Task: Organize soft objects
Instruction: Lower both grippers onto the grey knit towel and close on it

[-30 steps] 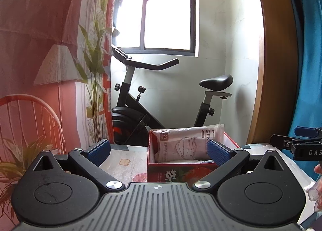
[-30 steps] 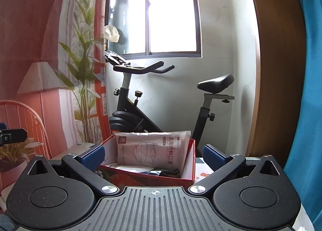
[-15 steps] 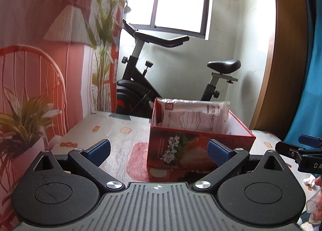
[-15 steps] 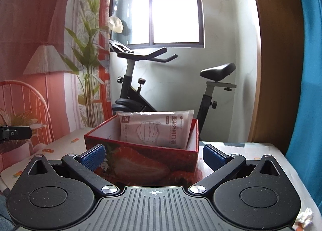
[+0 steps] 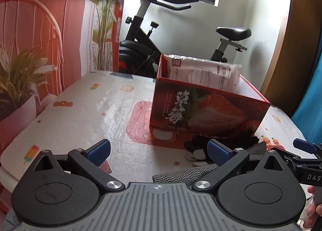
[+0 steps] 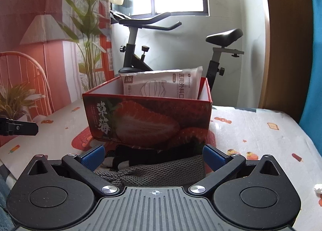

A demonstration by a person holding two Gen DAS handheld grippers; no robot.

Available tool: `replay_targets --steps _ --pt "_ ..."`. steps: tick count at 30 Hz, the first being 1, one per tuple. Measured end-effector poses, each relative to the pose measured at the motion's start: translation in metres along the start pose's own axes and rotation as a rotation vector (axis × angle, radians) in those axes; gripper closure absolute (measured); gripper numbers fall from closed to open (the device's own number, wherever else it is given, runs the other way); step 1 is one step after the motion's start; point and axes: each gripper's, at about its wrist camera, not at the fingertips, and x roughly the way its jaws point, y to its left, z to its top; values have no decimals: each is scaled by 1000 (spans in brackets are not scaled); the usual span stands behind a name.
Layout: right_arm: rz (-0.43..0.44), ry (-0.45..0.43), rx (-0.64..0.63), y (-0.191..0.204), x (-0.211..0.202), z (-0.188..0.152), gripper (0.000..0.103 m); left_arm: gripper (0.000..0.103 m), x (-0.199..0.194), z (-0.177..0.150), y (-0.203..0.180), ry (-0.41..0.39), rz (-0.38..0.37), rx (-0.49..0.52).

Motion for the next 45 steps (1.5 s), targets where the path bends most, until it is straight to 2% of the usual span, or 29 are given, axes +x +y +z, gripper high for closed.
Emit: replay_targets --steps 7,16,20,27,34,38,45 --pt "-1 69 11 -7 24 -15 1 0 28 -13 -1 110 -38 1" --pt "-14 111 10 -15 45 -26 1 0 60 -38 -18 243 -83 78" --pt "-17 118 8 -17 49 -28 1 0 72 -44 -17 287 -74 76" --pt "-36 122 -11 -27 64 -26 5 2 90 -43 -4 345 -13 38" --pt "-21 140 21 -44 87 -19 8 1 95 -41 2 333 42 33" --pt "1 196 41 -45 99 -22 19 0 98 -40 5 324 57 25" --pt "30 225 38 -47 102 -32 29 0 100 -39 10 313 88 -10"
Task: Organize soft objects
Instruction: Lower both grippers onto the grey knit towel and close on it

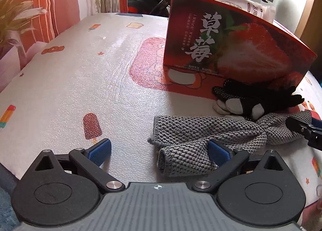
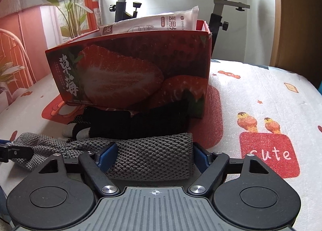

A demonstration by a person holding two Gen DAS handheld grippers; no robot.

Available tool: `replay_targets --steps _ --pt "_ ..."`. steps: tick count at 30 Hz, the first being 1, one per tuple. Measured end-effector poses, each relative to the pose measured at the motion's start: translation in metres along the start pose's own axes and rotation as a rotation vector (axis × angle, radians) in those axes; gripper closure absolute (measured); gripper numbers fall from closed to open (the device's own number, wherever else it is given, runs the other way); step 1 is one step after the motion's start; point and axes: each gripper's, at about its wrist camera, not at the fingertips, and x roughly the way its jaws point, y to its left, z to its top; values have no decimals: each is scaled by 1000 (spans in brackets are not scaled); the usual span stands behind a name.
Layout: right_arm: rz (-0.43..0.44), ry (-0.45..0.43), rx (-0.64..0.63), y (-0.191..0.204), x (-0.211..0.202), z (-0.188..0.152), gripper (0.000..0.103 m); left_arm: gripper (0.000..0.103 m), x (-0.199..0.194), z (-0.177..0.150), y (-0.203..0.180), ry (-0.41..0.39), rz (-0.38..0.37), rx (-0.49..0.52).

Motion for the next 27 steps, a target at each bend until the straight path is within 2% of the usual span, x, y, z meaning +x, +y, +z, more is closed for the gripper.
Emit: replay_targets --steps 13,20,22,25,27 --pt "27 -12 -85 11 -1 -10 50 0 -1 -2 -1 -2 0 1" --pt "45 -11 -87 10 -3 -10 54 0 -1 -1 0 5 -10 -9" --pt "53 -9 -96 12 -3 -10 55 0 -2 0 1 4 -31 -27" --pt "77 -3 -126 18 -4 -11 57 0 -3 -1 2 -5 -101 -61" --pt "85 -2 -152 24 -5 -12 57 1 -3 -1 -1 -3 -104 -44"
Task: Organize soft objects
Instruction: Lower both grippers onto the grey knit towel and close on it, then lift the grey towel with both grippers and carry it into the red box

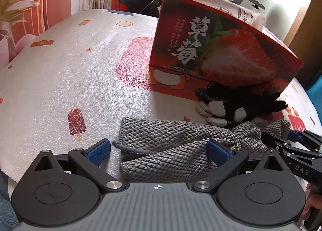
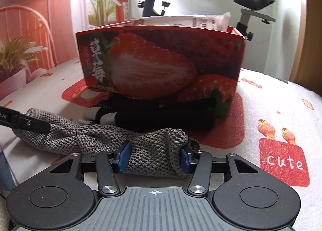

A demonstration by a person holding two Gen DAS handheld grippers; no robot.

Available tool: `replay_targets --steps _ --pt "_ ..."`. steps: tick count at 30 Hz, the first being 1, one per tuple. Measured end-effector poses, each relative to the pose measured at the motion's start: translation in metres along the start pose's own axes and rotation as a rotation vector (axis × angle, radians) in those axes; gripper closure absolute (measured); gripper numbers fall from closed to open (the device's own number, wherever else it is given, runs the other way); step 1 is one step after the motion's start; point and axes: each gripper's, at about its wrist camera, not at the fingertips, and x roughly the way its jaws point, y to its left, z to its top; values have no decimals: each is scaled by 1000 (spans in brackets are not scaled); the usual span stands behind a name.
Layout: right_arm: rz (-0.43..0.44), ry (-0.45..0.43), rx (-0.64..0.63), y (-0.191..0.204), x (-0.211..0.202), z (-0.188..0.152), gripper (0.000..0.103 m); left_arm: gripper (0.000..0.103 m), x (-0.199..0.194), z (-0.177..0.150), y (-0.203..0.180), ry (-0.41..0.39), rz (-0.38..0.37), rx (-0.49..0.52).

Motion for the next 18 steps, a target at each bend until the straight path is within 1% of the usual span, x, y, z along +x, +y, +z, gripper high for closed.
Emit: replay_targets --steps 4,5,7,8,9,10,11,12,13,14,15,16,17,18 --pt "1 -1 -8 3 0 0 57 2 -1 -2 1 -5 -7 -5" --pt "5 -1 -2 2 0 0 57 5 -1 -2 2 -8 -10 -10" --pt "6 -2 -3 1 0 0 57 17 -3 -3 4 -20 -9 -17" --pt "6 -3 -5 2 0 0 57 28 -5 -3 6 -29 -17 -23" --pt "6 -3 -5 2 0 0 57 34 -7 -3 7 -35 -31 -33" --pt "7 -3 -3 1 0 0 57 36 -8 -3 9 -37 -40 -42" --pt "9 -1 -2 1 0 0 57 42 -9 -3 10 -39 -42 -50" --pt "12 1 1 0 0 0 57 51 -9 -4 11 -41 -43 -58" --pt "14 3 3 0 -1 0 57 57 -10 -3 13 -42 -47 -68" --pt "15 5 6 0 -1 0 57 67 -10 -3 15 -40 -58 -79" --pt "17 9 9 0 -2 1 58 73 -10 -3 17 -37 -76 -89" --pt "14 9 13 0 -3 1 61 76 -11 -3 18 -40 -93 -93" --pt "6 0 13 1 -6 1 68 80 -13 -4 17 -46 -97 -86" --pt "1 -6 9 2 -8 1 71 82 -14 -4 16 -53 -99 -73"
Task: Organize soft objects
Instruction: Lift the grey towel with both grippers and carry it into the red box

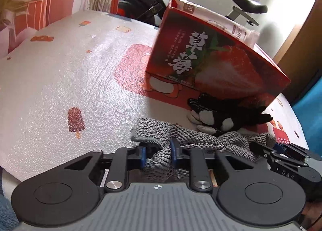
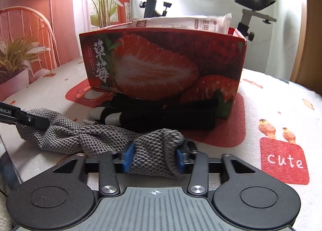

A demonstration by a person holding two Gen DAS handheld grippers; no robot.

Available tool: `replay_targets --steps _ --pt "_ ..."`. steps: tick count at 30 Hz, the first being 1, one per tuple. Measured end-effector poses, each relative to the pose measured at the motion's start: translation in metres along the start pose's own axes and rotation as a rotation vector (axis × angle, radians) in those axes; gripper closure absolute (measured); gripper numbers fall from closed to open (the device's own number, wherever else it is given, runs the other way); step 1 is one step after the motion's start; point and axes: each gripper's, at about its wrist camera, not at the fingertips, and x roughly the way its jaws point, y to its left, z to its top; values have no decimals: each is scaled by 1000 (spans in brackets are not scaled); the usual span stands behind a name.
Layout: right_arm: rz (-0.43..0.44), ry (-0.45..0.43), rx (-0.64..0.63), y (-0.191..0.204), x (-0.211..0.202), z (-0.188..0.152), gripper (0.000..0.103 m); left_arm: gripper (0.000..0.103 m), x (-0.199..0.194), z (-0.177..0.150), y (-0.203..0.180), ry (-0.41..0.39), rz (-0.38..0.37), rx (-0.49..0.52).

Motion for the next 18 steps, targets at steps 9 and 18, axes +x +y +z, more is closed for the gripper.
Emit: replay_targets --steps 9,18 --pt "4 -95 -58 15 -38 10 90 84 -19 2 1 -67 -28 0" --pt "-6 -171 -84 26 -67 26 90 84 -46 6 -3 -162 -44 26"
